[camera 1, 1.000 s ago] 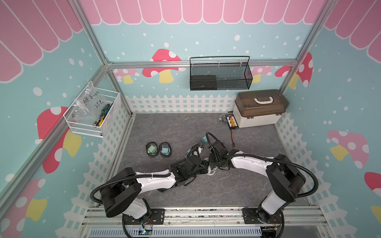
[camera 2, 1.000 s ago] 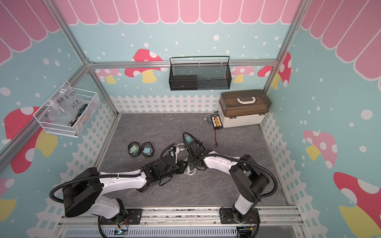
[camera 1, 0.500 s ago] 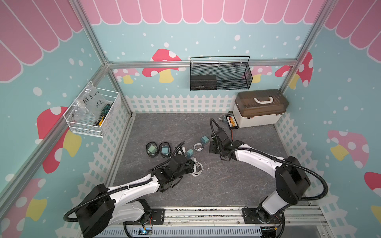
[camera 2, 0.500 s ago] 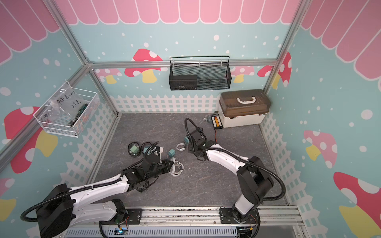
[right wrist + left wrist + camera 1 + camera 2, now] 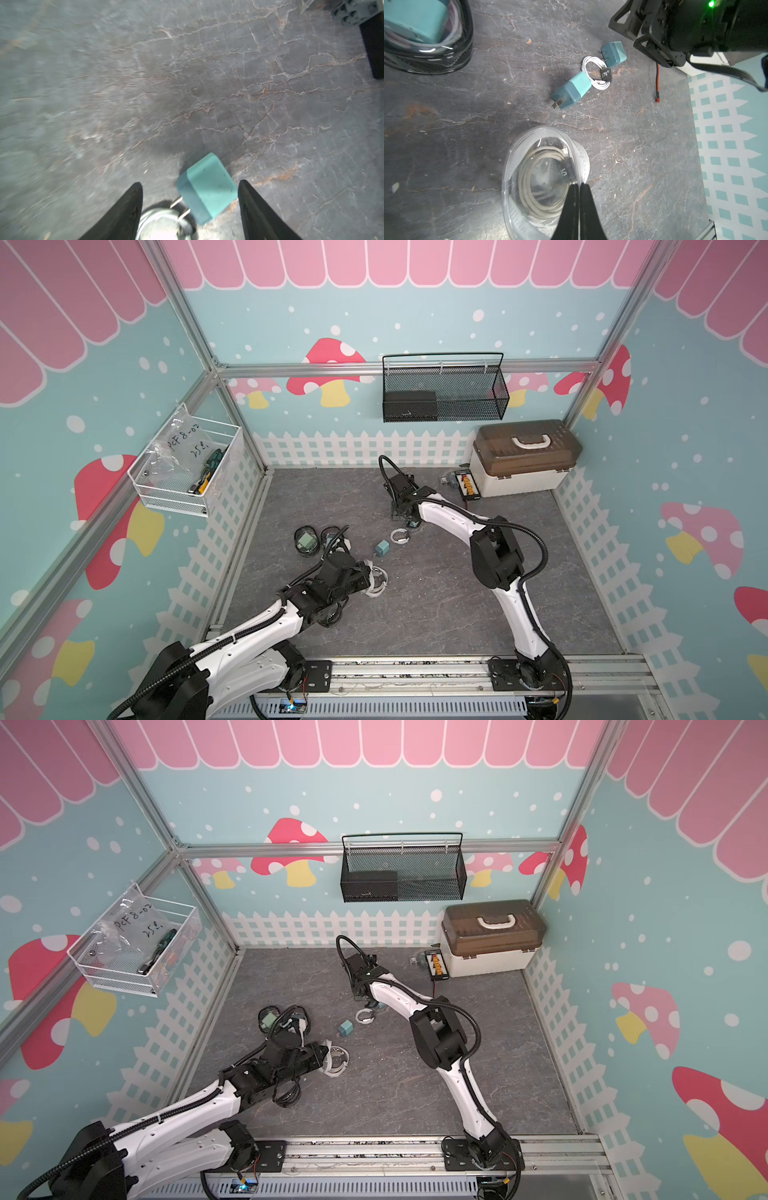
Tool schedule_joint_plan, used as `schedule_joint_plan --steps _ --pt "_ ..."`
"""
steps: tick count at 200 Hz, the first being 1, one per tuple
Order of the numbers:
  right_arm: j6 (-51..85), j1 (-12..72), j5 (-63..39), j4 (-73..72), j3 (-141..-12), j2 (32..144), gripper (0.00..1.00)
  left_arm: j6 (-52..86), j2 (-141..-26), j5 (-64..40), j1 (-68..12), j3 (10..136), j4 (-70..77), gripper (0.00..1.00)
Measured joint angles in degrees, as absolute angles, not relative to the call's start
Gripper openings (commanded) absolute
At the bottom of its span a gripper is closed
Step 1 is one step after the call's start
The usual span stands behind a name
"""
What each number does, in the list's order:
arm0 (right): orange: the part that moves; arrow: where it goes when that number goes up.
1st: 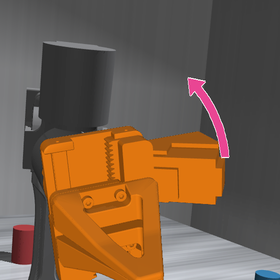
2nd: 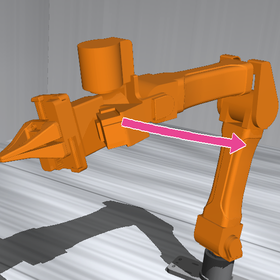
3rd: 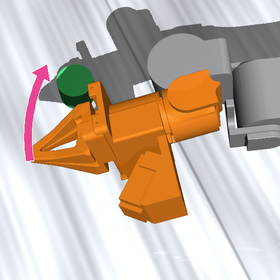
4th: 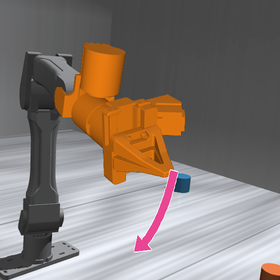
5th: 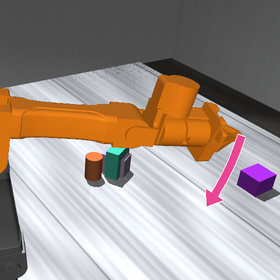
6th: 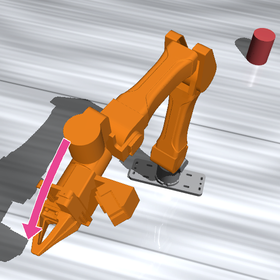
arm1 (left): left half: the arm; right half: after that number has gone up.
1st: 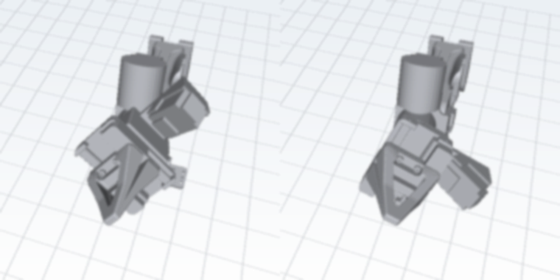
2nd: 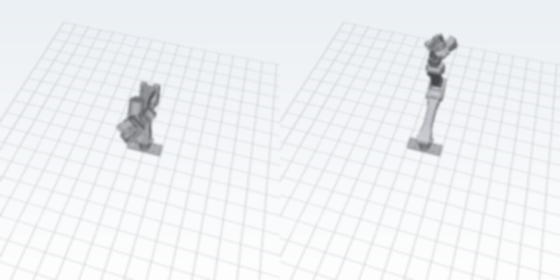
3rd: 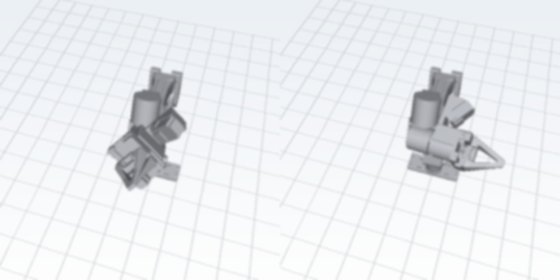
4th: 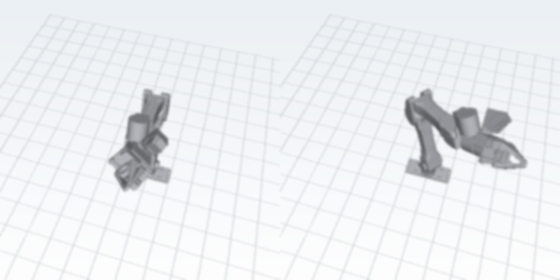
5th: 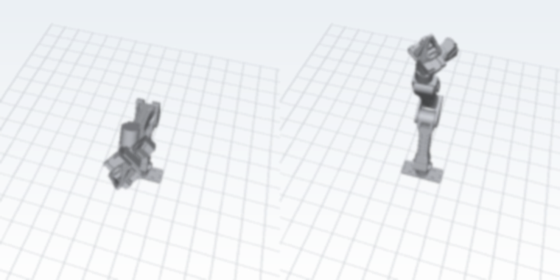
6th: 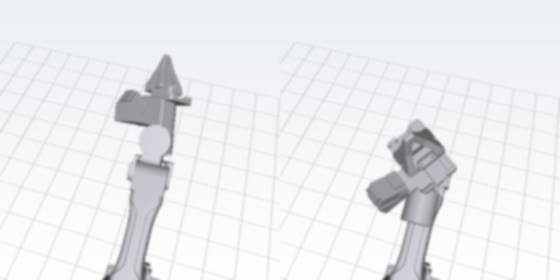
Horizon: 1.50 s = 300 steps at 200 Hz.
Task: Pack away charging kits
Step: Pick up the plug from the center of the board.
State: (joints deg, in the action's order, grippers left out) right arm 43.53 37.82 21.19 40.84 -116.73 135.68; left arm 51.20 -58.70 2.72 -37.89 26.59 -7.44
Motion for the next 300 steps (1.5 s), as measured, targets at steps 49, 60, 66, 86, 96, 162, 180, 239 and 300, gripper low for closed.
schedule_joint_plan --steps 49,60,66,86,96,162,180,239,300 --pt "43.5 37.2 24.4 45.0 -114.7 136.2 0.71 50.8 -60.9 0.7 -37.2 26.6 -5.5 0.00" --pt "43.5 37.1 24.7 44.2 -111.4 135.1 0.71 50.8 -61.4 0.3 -37.1 26.6 -5.1 0.00" --pt "43.6 37.1 24.8 43.9 -109.4 134.4 0.71 50.8 -61.6 0.1 -37.1 26.6 -4.9 0.00" --pt "43.5 36.7 24.9 41.6 -102.6 130.2 0.72 50.8 -62.3 -0.3 -37.1 26.6 -4.2 0.00" --pt "43.5 36.3 24.6 40.9 -99.5 128.3 0.70 50.8 -62.6 -0.7 -37.1 26.6 -3.7 0.00" --pt "40.6 33.4 21.5 33.8 -91.9 124.0 0.62 50.8 -63.9 -2.8 -37.1 26.6 -1.2 0.00" --pt "39.5 33.4 20.1 33.0 -93.3 124.5 0.63 50.8 -63.9 -3.1 -37.1 26.6 -0.9 0.00" --pt "38.0 33.3 17.3 31.5 -96.7 126.8 0.68 50.8 -65.3 -3.7 -37.1 26.6 0.3 0.00" --pt "39.0 32.8 18.2 34.1 -102.4 130.6 0.57 50.8 -66.8 -5.2 -37.1 26.6 2.0 0.00"
